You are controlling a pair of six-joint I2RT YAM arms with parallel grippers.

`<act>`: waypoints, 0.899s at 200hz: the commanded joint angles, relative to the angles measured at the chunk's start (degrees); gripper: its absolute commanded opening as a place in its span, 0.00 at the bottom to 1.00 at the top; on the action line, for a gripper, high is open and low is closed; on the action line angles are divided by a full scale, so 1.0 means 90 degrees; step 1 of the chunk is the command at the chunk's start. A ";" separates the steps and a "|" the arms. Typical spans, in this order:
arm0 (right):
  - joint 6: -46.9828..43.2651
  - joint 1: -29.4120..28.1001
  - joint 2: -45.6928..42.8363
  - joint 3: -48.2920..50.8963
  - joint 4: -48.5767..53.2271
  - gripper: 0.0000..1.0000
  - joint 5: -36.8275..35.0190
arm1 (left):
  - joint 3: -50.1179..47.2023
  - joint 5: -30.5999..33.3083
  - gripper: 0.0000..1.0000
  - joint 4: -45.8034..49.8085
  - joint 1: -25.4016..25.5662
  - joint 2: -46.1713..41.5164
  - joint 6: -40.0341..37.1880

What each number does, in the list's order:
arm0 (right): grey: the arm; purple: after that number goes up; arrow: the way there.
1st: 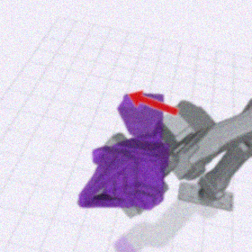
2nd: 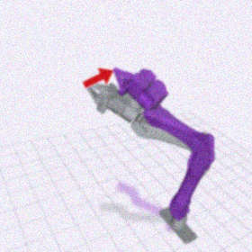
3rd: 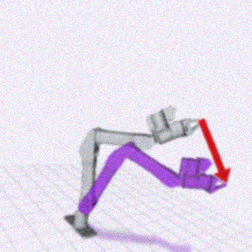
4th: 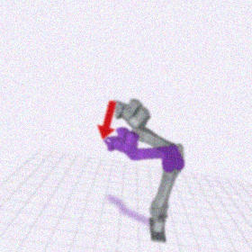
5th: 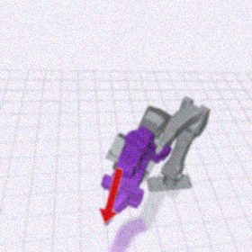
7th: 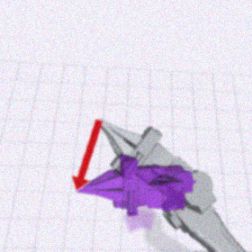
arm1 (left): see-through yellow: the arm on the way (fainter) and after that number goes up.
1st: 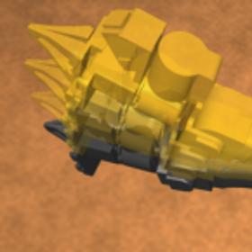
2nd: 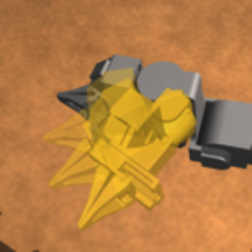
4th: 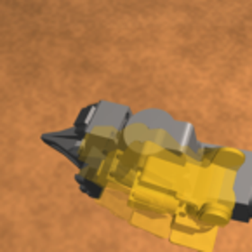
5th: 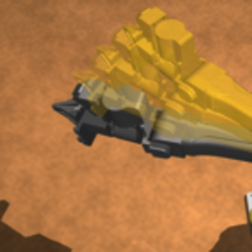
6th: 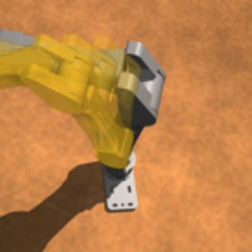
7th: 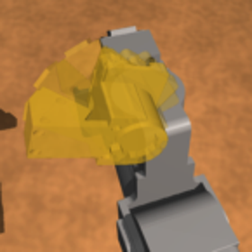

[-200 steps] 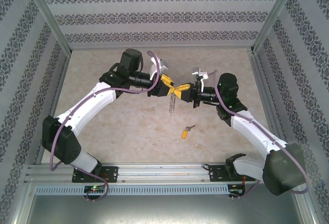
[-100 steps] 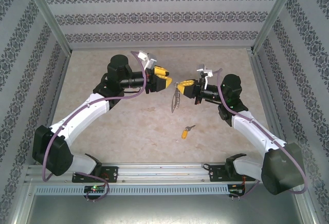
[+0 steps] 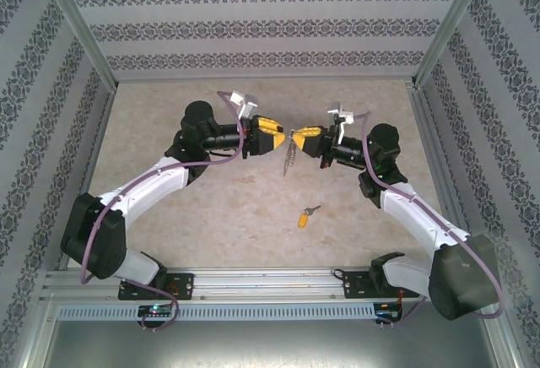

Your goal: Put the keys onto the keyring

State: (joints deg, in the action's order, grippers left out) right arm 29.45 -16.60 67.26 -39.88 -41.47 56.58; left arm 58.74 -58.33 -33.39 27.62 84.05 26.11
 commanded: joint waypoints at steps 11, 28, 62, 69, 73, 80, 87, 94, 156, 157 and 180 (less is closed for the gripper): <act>0.0166 0.0047 -0.0005 0.0036 -0.0609 0.00 -0.0027 | -0.0089 -0.0258 0.38 -0.1184 -0.0070 0.0133 0.0577; 0.0201 0.0025 0.0035 0.0042 -0.0655 0.00 -0.0031 | -0.0073 -0.0287 0.38 -0.1307 -0.0070 0.0197 0.0670; 0.0219 -0.0005 0.0075 0.0017 -0.0704 0.00 -0.0036 | -0.0011 -0.0331 0.36 -0.1378 -0.0032 0.0300 0.0727; 0.0222 -0.0009 0.0084 0.0007 -0.0704 0.00 -0.0037 | 0.0001 -0.0340 0.36 -0.1374 -0.0011 0.0311 0.0732; 0.0220 -0.0016 0.0090 -0.0001 -0.0713 0.00 -0.0036 | 0.0006 -0.0345 0.37 -0.1378 -0.0012 0.0325 0.0731; 0.0223 -0.0018 0.0095 -0.0006 -0.0714 0.00 -0.0036 | 0.0015 -0.0355 0.36 -0.1376 0.0006 0.0339 0.0721; 0.0231 -0.0030 0.0104 -0.0012 -0.0732 0.00 -0.0030 | 0.0028 -0.0355 0.36 -0.1378 0.0020 0.0362 0.0717; 0.0234 -0.0035 0.0114 -0.0019 -0.0728 0.00 -0.0027 | 0.0035 -0.0355 0.36 -0.1387 0.0032 0.0368 0.0721; 0.0253 -0.0111 0.0173 -0.0069 -0.0773 0.00 -0.0036 | 0.0159 -0.0422 0.36 -0.1413 0.0137 0.0477 0.0709; 0.0253 -0.0115 0.0178 -0.0070 -0.0773 0.00 -0.0036 | 0.0156 -0.0423 0.36 -0.1415 0.0136 0.0481 0.0711; 0.0252 -0.0146 0.0182 -0.0068 -0.0773 0.00 -0.0037 | 0.0177 -0.0436 0.35 -0.1427 0.0164 0.0507 0.0693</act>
State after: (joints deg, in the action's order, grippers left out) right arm 31.59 -17.30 68.88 -39.88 -44.49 56.40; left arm 58.74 -60.66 -42.68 28.40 88.18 32.01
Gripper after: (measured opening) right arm 0.066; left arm 0.359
